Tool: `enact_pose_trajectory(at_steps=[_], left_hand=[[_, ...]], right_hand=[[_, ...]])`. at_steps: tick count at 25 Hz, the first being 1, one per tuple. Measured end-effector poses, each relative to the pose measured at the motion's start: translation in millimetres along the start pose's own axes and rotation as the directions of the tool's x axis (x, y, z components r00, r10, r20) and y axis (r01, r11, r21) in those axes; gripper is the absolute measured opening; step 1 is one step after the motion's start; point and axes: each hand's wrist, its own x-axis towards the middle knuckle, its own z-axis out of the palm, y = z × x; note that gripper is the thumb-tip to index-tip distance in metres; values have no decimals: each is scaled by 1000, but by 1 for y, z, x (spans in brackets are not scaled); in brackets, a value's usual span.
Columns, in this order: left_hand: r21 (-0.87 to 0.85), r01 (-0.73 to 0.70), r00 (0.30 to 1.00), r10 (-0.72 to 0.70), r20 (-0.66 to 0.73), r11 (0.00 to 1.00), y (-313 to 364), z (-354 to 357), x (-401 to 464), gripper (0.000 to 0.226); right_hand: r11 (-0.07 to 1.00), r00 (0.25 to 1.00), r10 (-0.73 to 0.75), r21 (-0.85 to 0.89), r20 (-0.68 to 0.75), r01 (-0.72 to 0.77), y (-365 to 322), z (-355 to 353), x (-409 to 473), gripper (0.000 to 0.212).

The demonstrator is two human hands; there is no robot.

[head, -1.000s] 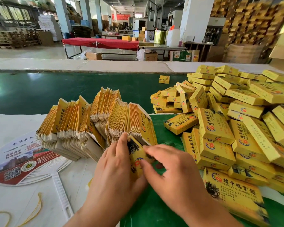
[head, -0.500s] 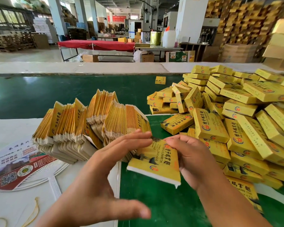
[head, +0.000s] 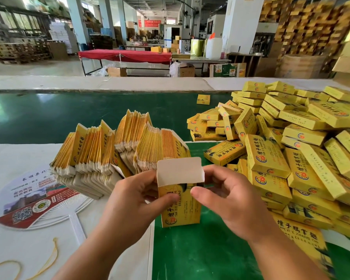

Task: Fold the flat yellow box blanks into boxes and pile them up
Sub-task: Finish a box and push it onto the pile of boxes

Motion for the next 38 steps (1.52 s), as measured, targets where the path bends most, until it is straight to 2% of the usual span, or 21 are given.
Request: enact_pose_trajectory(at_steps=[2, 5, 8, 14, 17, 20, 25, 28, 33, 35, 36, 38], left_hand=[[34, -45, 995, 47, -83, 998, -4, 1, 0, 26], [-25, -125, 966, 115, -231, 992, -9, 1, 0, 37], [-34, -195, 960, 183, -212, 980, -14, 3, 0, 31], [-35, -202, 973, 196, -123, 979, -18, 1, 3, 15], [1, -215, 972, 214, -91, 977, -19, 4, 3, 11], [-10, -207, 971, 204, -125, 978, -20, 2, 3, 13], [6, -235, 965, 234, -122, 972, -19, 2, 2, 11], [23, -254, 961, 255, -109, 967, -19, 1, 3, 11], [36, -248, 960, 250, -123, 968, -20, 3, 3, 15], [-28, -224, 964, 217, -151, 974, -21, 4, 1, 11], [-88, -209, 968, 193, -163, 974, -21, 6, 0, 12], [-222, -164, 978, 130, -161, 961, -22, 8, -1, 33]], right_hand=[[997, 1000, -4, -75, -20, 3, 1, 0, 0, 29], [999, 999, 32, -16, -37, -33, 2, -4, 2, 28], [999, 999, 30, -31, -30, -31, 3, -7, 3, 29], [999, 1000, 5, -42, -9, -5, 3, -2, 2, 27], [988, 988, -111, -117, -109, 98, 3, 5, 0, 31], [960, 955, -247, -178, -162, 218, 5, 10, 0, 32], [901, 939, -331, -326, -91, 286, 5, 8, 2, 19], [888, 946, -323, -356, -29, 292, 3, 8, 4, 15], [916, 943, -326, -266, -61, 300, 4, 10, 3, 11], [945, 953, -286, -193, -98, 264, 6, 12, 1, 6], [963, 962, -245, -149, -120, 226, 7, 13, 0, 16], [985, 976, -170, -62, -136, 163, 9, 13, -1, 36]])
